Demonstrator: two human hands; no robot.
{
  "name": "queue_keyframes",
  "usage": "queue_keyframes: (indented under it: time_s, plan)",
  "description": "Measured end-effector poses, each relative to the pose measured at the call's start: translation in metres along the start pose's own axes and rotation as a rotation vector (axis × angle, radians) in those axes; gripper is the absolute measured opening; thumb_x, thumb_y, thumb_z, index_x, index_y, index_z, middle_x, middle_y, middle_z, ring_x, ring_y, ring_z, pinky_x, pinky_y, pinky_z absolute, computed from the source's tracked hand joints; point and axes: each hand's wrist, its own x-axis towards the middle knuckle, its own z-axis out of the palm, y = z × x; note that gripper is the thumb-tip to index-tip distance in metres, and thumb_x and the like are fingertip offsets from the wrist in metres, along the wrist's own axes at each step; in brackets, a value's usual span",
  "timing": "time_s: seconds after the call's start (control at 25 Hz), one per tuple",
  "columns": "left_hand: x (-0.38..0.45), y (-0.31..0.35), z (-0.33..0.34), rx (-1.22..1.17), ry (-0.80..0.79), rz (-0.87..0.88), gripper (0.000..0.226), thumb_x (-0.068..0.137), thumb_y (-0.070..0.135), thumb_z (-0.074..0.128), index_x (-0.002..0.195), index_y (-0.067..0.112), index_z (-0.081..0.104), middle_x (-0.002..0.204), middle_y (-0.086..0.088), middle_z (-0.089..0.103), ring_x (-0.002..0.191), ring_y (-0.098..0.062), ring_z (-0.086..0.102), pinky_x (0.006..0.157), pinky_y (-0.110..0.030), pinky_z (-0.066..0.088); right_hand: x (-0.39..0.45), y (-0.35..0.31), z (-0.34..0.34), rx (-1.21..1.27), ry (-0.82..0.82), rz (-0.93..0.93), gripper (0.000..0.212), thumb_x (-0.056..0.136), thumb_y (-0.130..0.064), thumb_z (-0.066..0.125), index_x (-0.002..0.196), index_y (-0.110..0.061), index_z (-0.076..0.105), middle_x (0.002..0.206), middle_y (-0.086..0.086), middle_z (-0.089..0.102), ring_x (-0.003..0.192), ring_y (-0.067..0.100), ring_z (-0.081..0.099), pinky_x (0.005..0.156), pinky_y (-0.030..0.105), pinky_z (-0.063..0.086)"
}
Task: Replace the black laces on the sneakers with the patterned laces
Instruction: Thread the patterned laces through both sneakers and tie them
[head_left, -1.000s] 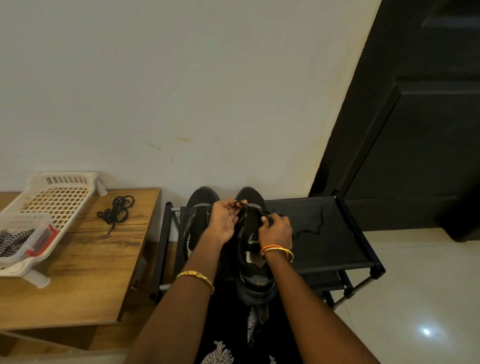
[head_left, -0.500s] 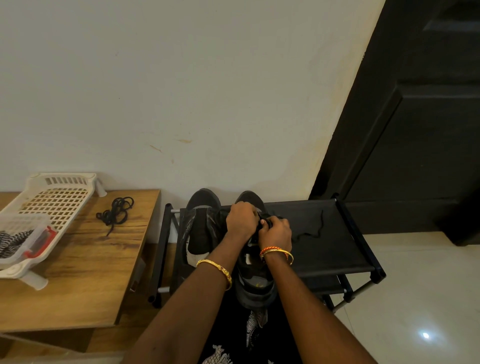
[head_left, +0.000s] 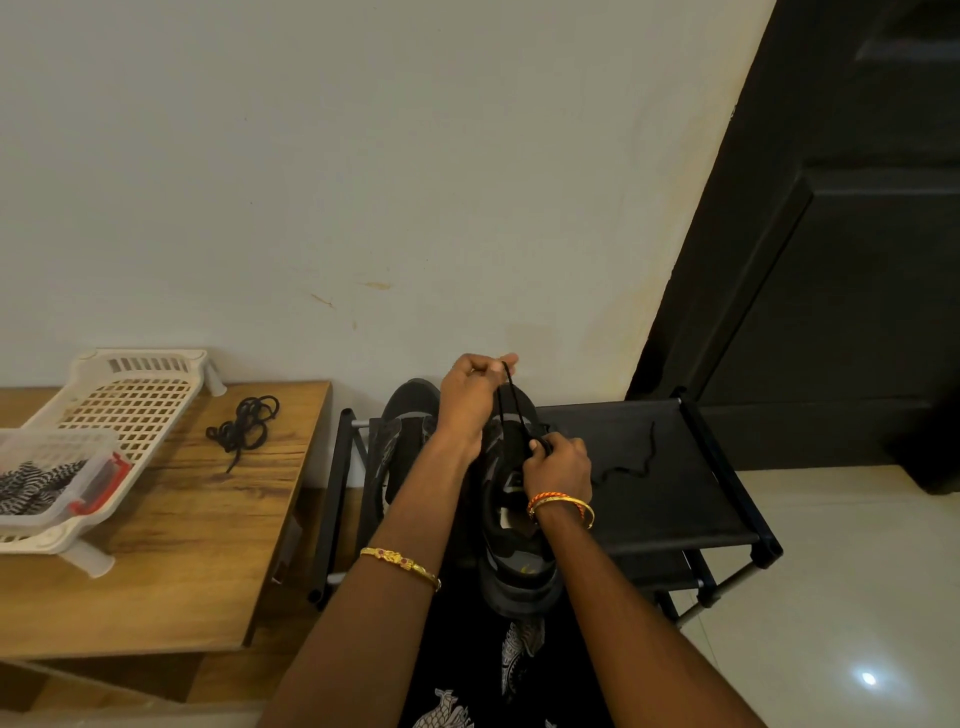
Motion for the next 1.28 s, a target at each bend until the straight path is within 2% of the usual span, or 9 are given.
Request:
queue_keyframes:
  time_s: [0.08,0.16,0.32,0.44,0.6,0.8,1.0,1.12,1.28]
  plan:
    - [0.004,-0.003,0.001,-0.065,0.012,-0.081,0.016,0.100,0.005,0.040,0.087,0.012,0.047,0.087,-0.002,0.064,0.079,-0.014,0.063,0.076,-0.024,0.050,0.000,0.000,0.000,-0.003,-0.004,0.001,0.022,0.093,-0.026,0.054,0.104,-0.011,0.066,0.111,0.010,0.055,0.099,0.029,0.057,0.079,0.043,0.053]
    - [0.006,-0.014,0.002,0.165,0.049,-0.106,0.010,0.099,0.009,0.040,0.091,0.012,0.045,0.081,-0.002,0.055,0.066,-0.013,0.053,0.064,-0.024,0.045,0.001,0.001,0.000,-0.005,-0.007,0.008,0.022,0.093,-0.026,0.054,0.103,-0.011,0.066,0.111,0.010,0.055,0.099,0.029,0.057,0.079,0.042,0.053]
    - [0.011,-0.041,0.000,0.718,0.042,0.026,0.013,0.091,0.005,0.054,0.100,0.006,0.062,0.096,-0.005,0.062,0.086,-0.018,0.059,0.074,-0.024,0.045,0.001,0.001,0.000,-0.020,-0.025,0.007,0.022,0.094,-0.027,0.052,0.103,-0.011,0.065,0.111,0.010,0.054,0.100,0.029,0.056,0.080,0.043,0.052]
    - [0.014,-0.052,0.004,1.137,-0.036,0.101,0.018,0.091,0.010,0.056,0.088,-0.002,0.070,0.092,-0.017,0.070,0.088,-0.030,0.065,0.071,-0.032,0.049,0.003,0.000,0.000,-0.030,-0.028,0.005,0.021,0.094,-0.026,0.052,0.102,-0.011,0.065,0.111,0.010,0.054,0.099,0.029,0.056,0.080,0.044,0.052]
    - [0.013,-0.050,0.010,1.320,-0.077,0.095,0.018,0.090,0.014,0.058,0.087,0.000,0.068,0.092,-0.018,0.069,0.087,-0.032,0.065,0.065,-0.032,0.045,0.003,0.000,-0.001,-0.031,-0.031,0.019,0.022,0.094,-0.026,0.052,0.102,-0.011,0.065,0.112,0.011,0.053,0.100,0.030,0.056,0.080,0.043,0.052]
    - [0.008,-0.044,0.008,1.255,-0.106,0.056,0.022,0.091,0.016,0.056,0.078,-0.001,0.064,0.093,-0.023,0.067,0.090,-0.037,0.063,0.070,-0.038,0.048,0.003,0.000,0.000,-0.029,-0.028,0.025,0.022,0.094,-0.027,0.052,0.104,-0.011,0.065,0.113,0.011,0.054,0.101,0.029,0.056,0.080,0.043,0.053]
    - [0.012,-0.018,-0.001,0.862,-0.037,-0.083,0.021,0.088,0.025,0.057,0.068,0.029,0.063,0.117,-0.010,0.061,0.111,-0.027,0.054,0.098,-0.042,0.044,0.002,0.000,0.000,0.008,-0.016,0.014,0.022,0.093,-0.025,0.054,0.104,-0.011,0.066,0.111,0.012,0.054,0.099,0.030,0.057,0.080,0.045,0.053]
    - [0.007,0.013,0.002,0.557,-0.129,-0.033,0.011,0.096,0.016,0.052,0.091,0.016,0.061,0.112,-0.002,0.059,0.103,-0.014,0.053,0.088,-0.027,0.040,0.002,0.001,0.000,0.014,-0.011,0.008,0.022,0.093,-0.025,0.054,0.104,-0.011,0.066,0.111,0.012,0.054,0.101,0.030,0.057,0.081,0.045,0.053]
    - [0.002,0.026,0.010,0.227,-0.118,-0.079,0.018,0.099,0.004,0.035,0.089,0.014,0.047,0.089,-0.003,0.061,0.079,-0.013,0.060,0.080,-0.026,0.047,0.002,0.001,-0.001,0.011,-0.017,0.006,0.022,0.093,-0.025,0.054,0.105,-0.011,0.066,0.112,0.012,0.054,0.100,0.030,0.057,0.081,0.043,0.053]
